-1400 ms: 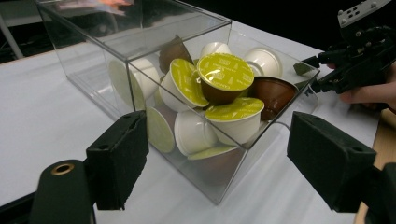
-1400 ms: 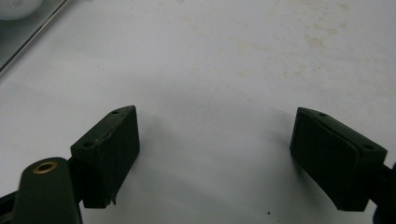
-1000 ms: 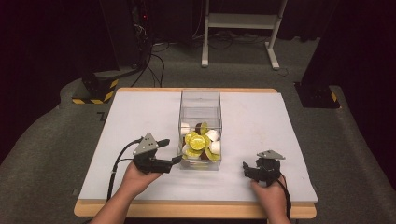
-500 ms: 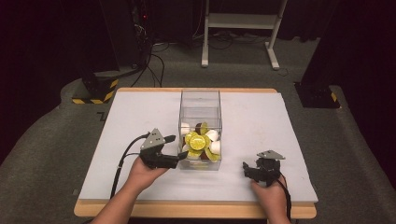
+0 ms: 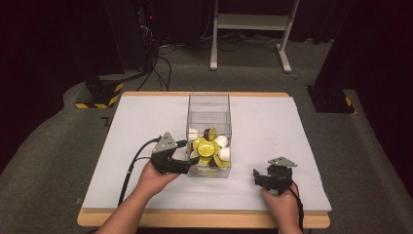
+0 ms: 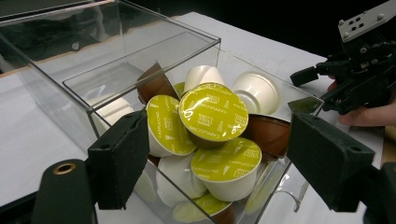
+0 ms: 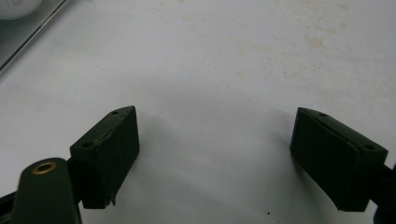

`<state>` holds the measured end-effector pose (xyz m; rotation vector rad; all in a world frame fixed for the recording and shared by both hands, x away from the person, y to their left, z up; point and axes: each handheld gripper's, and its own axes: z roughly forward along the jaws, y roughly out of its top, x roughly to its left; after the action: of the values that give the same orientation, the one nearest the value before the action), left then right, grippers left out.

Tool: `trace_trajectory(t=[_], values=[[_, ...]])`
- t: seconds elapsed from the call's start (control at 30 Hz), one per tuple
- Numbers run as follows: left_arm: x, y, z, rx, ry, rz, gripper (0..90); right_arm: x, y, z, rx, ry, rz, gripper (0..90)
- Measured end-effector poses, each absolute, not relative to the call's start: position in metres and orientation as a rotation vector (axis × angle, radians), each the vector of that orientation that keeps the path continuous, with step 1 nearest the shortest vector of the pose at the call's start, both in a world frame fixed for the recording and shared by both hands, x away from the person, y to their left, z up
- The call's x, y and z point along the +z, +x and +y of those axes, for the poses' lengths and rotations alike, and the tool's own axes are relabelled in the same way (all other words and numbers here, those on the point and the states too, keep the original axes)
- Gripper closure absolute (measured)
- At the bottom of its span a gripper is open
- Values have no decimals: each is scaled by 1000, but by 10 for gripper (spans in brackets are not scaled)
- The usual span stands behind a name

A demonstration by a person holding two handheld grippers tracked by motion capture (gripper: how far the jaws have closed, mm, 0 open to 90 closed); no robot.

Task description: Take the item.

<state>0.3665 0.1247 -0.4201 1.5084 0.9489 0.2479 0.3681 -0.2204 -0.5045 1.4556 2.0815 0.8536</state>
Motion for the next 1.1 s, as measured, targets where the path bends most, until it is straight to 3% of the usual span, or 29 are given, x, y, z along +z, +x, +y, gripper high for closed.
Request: trace_trajectory(t=[1.1], values=[[-422, 387, 98, 210, 1534, 966, 239, -505, 368, -220, 856, 1457, 2077, 154]])
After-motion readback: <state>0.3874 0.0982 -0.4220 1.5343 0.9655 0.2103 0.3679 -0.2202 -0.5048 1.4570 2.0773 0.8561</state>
